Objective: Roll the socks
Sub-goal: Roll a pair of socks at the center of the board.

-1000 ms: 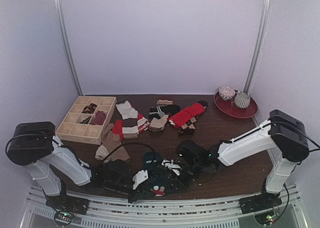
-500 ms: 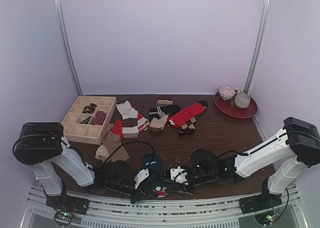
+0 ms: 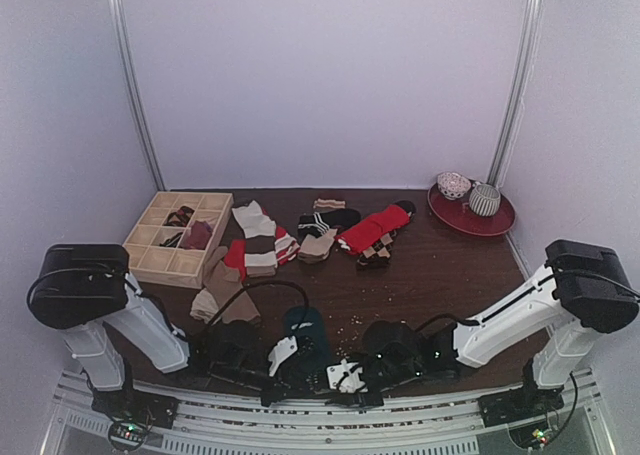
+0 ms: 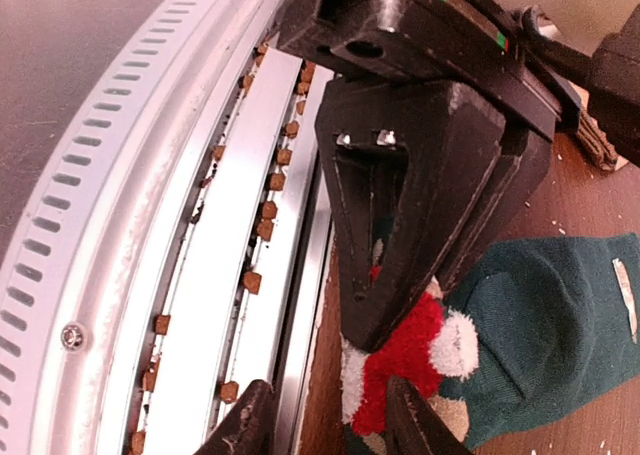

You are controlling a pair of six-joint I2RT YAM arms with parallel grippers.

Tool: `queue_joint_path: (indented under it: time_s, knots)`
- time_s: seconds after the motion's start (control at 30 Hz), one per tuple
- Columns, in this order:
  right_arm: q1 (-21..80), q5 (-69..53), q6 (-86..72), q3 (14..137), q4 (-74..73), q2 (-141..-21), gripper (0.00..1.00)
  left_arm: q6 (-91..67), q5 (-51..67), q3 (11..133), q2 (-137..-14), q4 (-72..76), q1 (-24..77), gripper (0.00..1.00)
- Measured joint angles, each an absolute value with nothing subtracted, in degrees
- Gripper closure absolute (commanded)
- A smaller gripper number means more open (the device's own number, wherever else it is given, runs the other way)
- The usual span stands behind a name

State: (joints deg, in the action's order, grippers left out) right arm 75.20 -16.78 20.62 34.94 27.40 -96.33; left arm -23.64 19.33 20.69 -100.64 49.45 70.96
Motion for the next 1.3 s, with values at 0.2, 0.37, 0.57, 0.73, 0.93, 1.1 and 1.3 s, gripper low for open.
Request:
queue_joint_path:
  time_s: [0.2, 0.37, 0.57, 0.73, 0.93, 1.1, 1.3]
  knots:
    - [75.5, -13.1, 20.6, 35.0, 29.5, -97.4, 0.57, -23.8, 19.6, 20.6, -100.8, 49.7, 70.9, 1.00]
    - [75.5, -10.1, 21.1, 33.4, 30.4, -94.5, 0.52, -23.8, 19.8, 20.6, -100.8, 49.7, 70.9, 1.00]
    - [75.5, -9.7, 22.8, 33.3, 30.0, -93.6, 0.52, -23.8, 20.7, 20.6, -101.2, 49.7, 70.9, 1.00]
    - [75.5, -10.5, 23.1, 33.4, 29.9, -96.0, 0.53, -23.8, 21.2, 20.6, -101.6, 50.2, 70.9, 1.00]
    - [75.5, -11.6, 22.3, 35.5, 31.2, -100.3, 0.76, -23.8, 21.5, 20.7, -101.7, 50.1, 70.9, 1.00]
    - [75.5, -12.5, 19.4, 36.1, 30.6, -100.9, 0.85, -23.7, 21.7, 20.9, -101.6, 49.5, 70.8, 0.85]
    - [73.4, -17.2, 10.9, 38.9, 27.1, -101.8, 0.86, -22.2, 17.3, 20.4, -94.1, 41.2, 71.3, 0.44]
